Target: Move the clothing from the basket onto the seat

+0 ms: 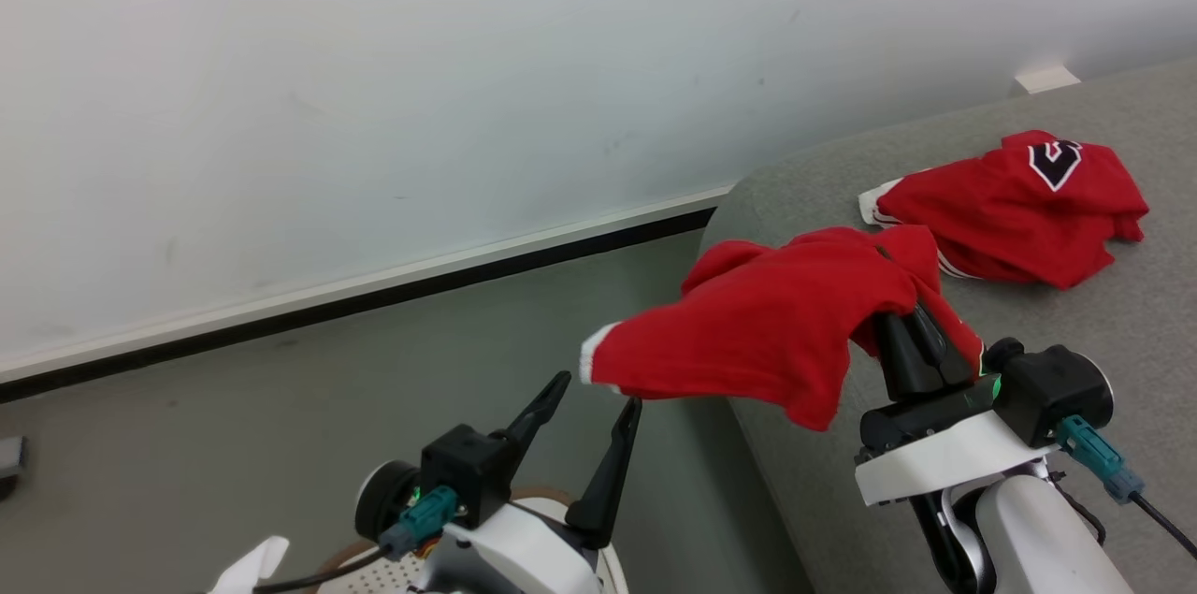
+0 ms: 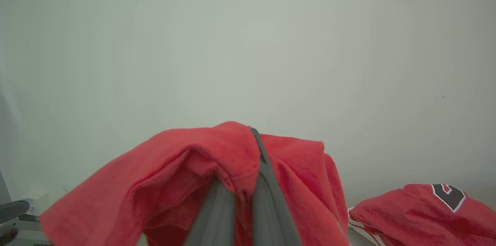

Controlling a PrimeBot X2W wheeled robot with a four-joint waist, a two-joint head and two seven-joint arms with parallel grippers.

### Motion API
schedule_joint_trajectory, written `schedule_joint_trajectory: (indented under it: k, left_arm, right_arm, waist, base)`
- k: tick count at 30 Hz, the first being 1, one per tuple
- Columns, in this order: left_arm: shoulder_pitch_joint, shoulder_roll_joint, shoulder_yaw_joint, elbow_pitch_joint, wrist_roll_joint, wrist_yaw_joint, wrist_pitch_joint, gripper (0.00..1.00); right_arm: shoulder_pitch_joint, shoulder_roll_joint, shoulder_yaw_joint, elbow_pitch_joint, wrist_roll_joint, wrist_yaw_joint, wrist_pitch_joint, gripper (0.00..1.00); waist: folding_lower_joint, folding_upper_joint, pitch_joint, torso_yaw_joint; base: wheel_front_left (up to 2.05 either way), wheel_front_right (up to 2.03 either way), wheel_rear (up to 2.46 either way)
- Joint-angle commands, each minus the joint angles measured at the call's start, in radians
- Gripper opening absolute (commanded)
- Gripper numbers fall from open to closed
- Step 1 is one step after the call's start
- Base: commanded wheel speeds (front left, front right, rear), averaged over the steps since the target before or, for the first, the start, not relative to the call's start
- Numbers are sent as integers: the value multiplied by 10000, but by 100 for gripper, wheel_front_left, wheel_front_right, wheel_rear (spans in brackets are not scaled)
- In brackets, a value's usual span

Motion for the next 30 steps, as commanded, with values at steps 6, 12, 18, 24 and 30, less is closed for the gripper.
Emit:
schedule_joint_trajectory:
  k: [6, 12, 18, 24, 30]
  left_arm:
    - [-93, 45, -23, -15, -61, 28, -77, 100]
    - [-137, 4, -122, 33, -67, -21, -99, 100]
    - [-111, -29, -243, 23, -53, 2, -60, 100]
    - [-210, -46, -307, 48, -68, -12, -64, 100]
    - [-267, -47, -399, 24, -8, -27, -90, 100]
  right_arm:
    - [259, -9, -376, -193, -312, -23, -1, 0]
    - [432, -10, -642, -311, -422, -23, -1, 0]
    - [575, -9, -751, -425, -507, -23, 1, 0]
    - [634, -9, -884, -487, -608, -23, -1, 0]
    - [691, -20, -1021, -540, -631, -23, -1, 0]
  waist:
    - [-1, 0, 107, -660]
    - [-1, 0, 138, -1059]
    - [-1, 0, 158, -1408]
    - [-1, 0, 215, -1576]
    - [-1, 0, 373, -1588]
  base:
    - [0, 0, 0]
    - [0, 0, 0]
    - [0, 0, 0]
    - [0, 0, 0]
    - [0, 0, 0]
